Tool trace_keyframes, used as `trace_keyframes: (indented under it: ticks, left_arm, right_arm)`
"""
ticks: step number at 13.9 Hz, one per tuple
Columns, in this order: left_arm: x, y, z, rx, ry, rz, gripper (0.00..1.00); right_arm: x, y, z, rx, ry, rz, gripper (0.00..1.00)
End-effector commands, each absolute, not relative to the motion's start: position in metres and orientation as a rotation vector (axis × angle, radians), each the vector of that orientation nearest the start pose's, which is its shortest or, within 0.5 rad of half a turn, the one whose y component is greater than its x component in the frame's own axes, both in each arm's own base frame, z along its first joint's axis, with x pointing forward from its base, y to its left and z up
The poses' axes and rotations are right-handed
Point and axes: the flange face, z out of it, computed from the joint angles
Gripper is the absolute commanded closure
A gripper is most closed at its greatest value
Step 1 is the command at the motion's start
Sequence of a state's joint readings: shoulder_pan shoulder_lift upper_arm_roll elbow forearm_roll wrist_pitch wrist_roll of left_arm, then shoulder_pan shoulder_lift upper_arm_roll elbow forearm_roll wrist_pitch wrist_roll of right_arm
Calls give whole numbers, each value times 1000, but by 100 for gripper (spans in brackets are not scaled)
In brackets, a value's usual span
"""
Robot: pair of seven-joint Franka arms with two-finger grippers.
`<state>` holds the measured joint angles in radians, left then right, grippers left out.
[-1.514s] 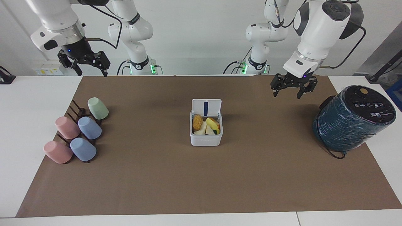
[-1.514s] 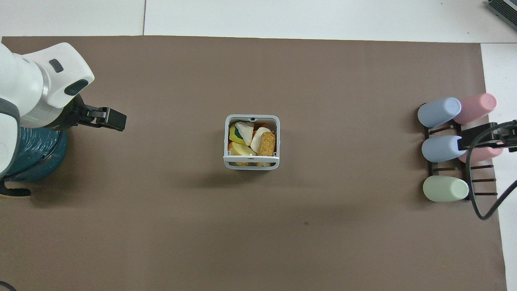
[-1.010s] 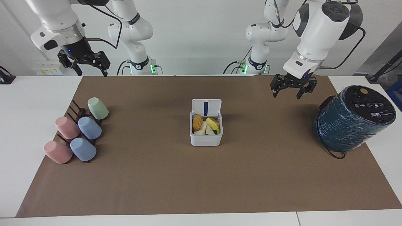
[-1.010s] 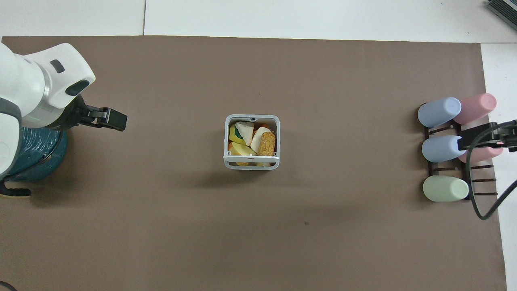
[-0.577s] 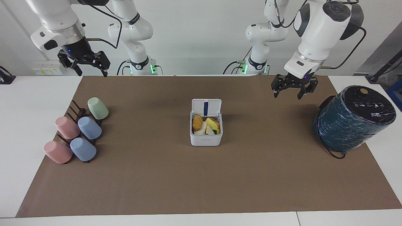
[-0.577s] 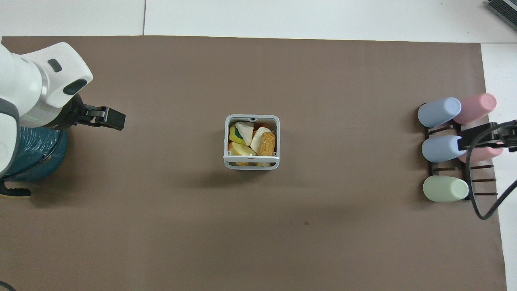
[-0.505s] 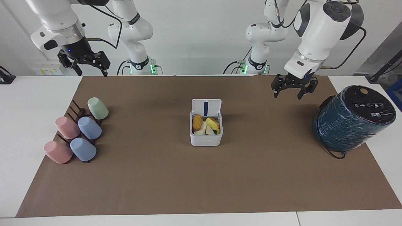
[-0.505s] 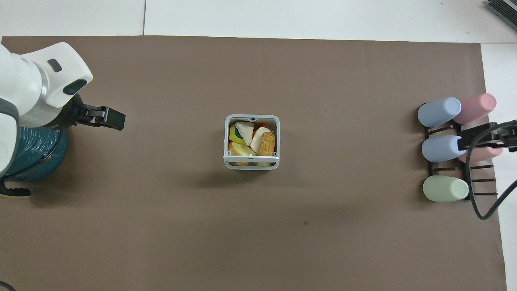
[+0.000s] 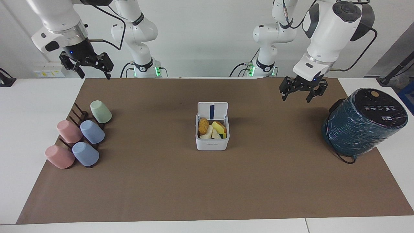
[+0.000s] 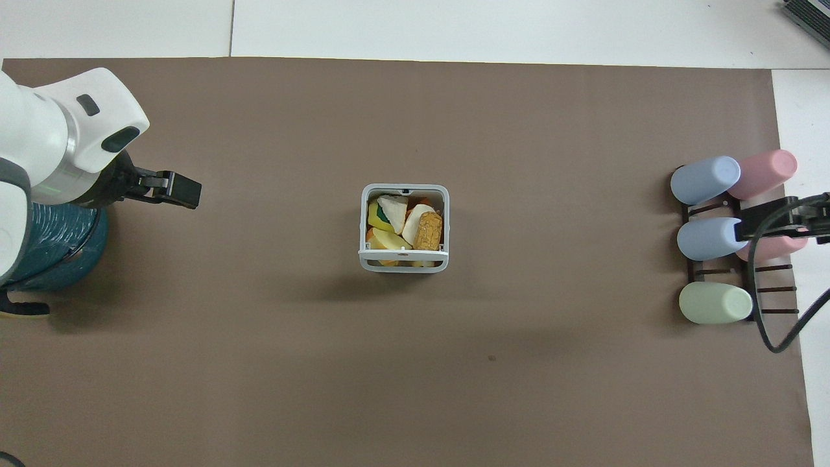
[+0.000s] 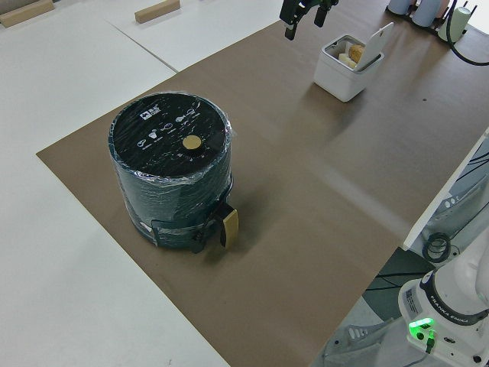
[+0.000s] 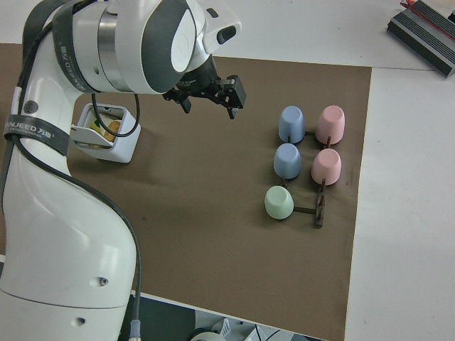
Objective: Close trash can lid
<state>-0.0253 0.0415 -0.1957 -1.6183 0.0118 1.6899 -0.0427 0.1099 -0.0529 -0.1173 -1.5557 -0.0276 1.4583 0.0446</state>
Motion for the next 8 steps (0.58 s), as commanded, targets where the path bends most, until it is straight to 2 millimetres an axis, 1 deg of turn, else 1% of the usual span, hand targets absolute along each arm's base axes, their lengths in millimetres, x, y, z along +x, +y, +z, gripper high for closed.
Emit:
trace_keyframes:
  ticks: [1, 8]
  left_arm:
    - [555, -120, 590, -3137, 272, -69, 0]
    - [555, -117, 593, -3137, 272, -67, 0]
  right_arm:
    - [520, -11, 651, -3163, 54, 61, 0]
    - [520, -11, 651, -3163, 54, 61, 0]
